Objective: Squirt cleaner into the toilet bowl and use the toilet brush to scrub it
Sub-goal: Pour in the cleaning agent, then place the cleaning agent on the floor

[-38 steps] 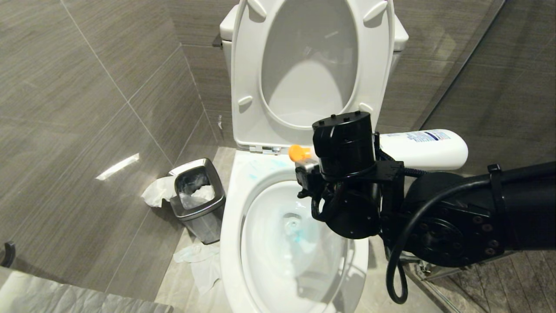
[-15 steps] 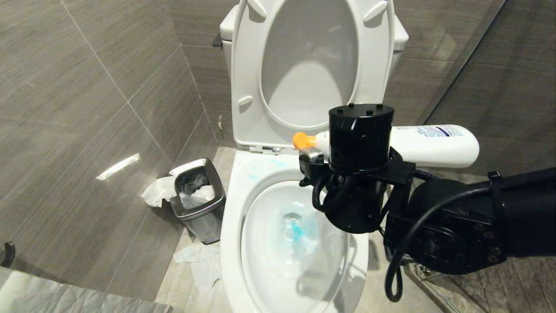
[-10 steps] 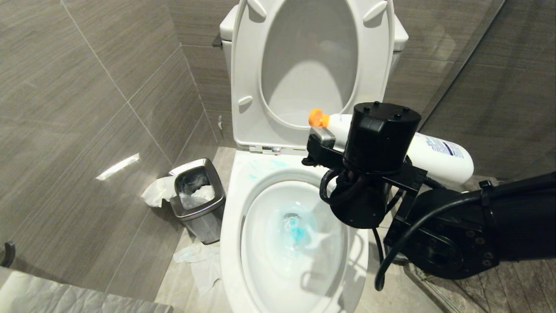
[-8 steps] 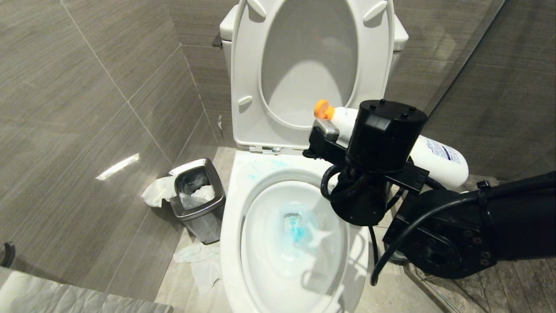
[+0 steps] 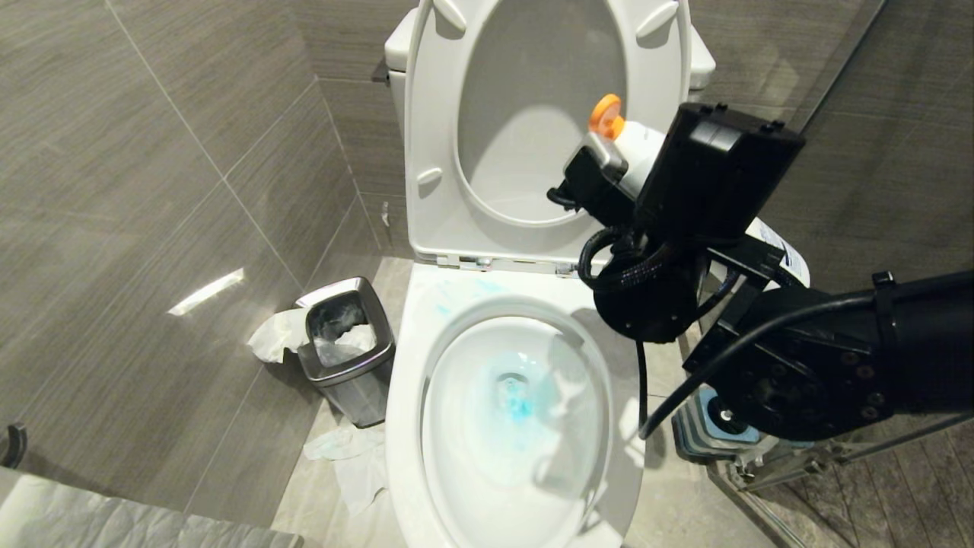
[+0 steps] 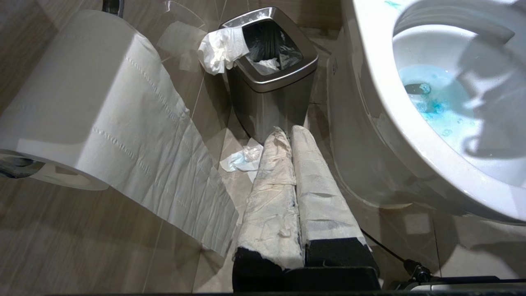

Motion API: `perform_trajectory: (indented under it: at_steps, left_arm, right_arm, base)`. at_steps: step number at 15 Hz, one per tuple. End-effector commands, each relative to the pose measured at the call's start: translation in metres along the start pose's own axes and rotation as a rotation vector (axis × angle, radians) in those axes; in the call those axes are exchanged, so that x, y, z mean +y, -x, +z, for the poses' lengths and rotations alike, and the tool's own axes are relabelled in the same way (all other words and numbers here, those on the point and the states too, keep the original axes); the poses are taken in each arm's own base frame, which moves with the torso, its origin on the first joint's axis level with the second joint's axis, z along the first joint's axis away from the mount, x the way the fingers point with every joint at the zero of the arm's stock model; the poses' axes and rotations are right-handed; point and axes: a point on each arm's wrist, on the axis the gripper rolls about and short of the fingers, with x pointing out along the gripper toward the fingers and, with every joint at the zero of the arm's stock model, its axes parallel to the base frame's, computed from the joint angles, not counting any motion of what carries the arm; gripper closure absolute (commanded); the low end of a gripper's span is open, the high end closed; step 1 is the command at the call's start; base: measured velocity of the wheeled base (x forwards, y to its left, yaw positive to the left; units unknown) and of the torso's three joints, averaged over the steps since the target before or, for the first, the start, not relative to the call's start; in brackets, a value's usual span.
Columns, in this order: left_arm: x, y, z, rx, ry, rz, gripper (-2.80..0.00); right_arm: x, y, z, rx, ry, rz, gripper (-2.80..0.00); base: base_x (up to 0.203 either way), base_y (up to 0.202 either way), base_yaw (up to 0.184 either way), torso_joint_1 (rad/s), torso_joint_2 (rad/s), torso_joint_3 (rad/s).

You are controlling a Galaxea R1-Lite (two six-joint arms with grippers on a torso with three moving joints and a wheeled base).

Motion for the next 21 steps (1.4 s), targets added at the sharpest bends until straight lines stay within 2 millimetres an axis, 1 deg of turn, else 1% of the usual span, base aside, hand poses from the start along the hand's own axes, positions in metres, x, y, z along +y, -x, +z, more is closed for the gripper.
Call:
perform_trajectory:
  at_steps: [1, 2, 3, 7, 8, 9, 11, 16, 19, 21]
  left_arm:
    - [0.000, 0.000, -0.001, 0.004, 0.000, 0.000, 0.00]
    - [0.000, 0.000, -0.001, 0.004, 0.000, 0.000, 0.00]
    - [0.000, 0.000, 0.000, 0.003, 0.000, 0.000, 0.00]
    - [0.000, 0.000, -0.001, 0.005, 0.000, 0.000, 0.00]
    - [0.000, 0.000, -0.001, 0.005, 0.000, 0.000, 0.00]
    - [0.000, 0.000, 0.000, 0.003, 0.000, 0.000, 0.00]
    - [0.000, 0.000, 0.000, 0.003, 0.000, 0.000, 0.00]
    - [0.000, 0.000, 0.000, 0.003, 0.000, 0.000, 0.00]
    - [0.000, 0.000, -0.001, 0.005, 0.000, 0.000, 0.00]
    - [0.000, 0.000, 0.000, 0.003, 0.000, 0.000, 0.00]
  right_arm:
    - [-0.029, -0.009, 0.014, 0.013, -0.108, -0.040, 0.00]
    - [-0.043, -0.012, 0.020, 0.014, -0.154, -0.055, 0.00]
    - [-0.056, -0.012, 0.021, 0.012, -0.186, -0.064, 0.00]
    - [-0.095, -0.009, 0.017, 0.009, -0.278, -0.088, 0.00]
    - [-0.102, -0.013, 0.014, 0.012, -0.289, -0.100, 0.00]
    - [-0.110, -0.022, 0.009, 0.017, -0.300, -0.125, 0.00]
    - [-0.129, -0.033, -0.001, 0.022, -0.342, -0.169, 0.00]
    - [-0.160, -0.053, -0.012, 0.075, -0.389, -0.257, 0.00]
    - [-0.172, -0.072, -0.026, 0.098, -0.324, -0.298, 0.00]
    - [-0.179, -0.090, -0.039, 0.084, -0.250, -0.312, 0.00]
  base:
    - [0.000, 0.000, 0.000, 0.000, 0.00, 0.000]
    - [0.000, 0.000, 0.000, 0.000, 0.00, 0.000]
    - [0.000, 0.000, 0.000, 0.000, 0.00, 0.000]
    - [0.000, 0.000, 0.000, 0.000, 0.00, 0.000]
    - [0.000, 0.000, 0.000, 0.000, 0.00, 0.000]
    - [0.000, 0.000, 0.000, 0.000, 0.00, 0.000]
    - [0.000, 0.000, 0.000, 0.000, 0.00, 0.000]
    - [0.000, 0.000, 0.000, 0.000, 0.00, 0.000]
    - [0.000, 0.000, 0.000, 0.000, 0.00, 0.000]
    - [0.000, 0.000, 0.000, 0.000, 0.00, 0.000]
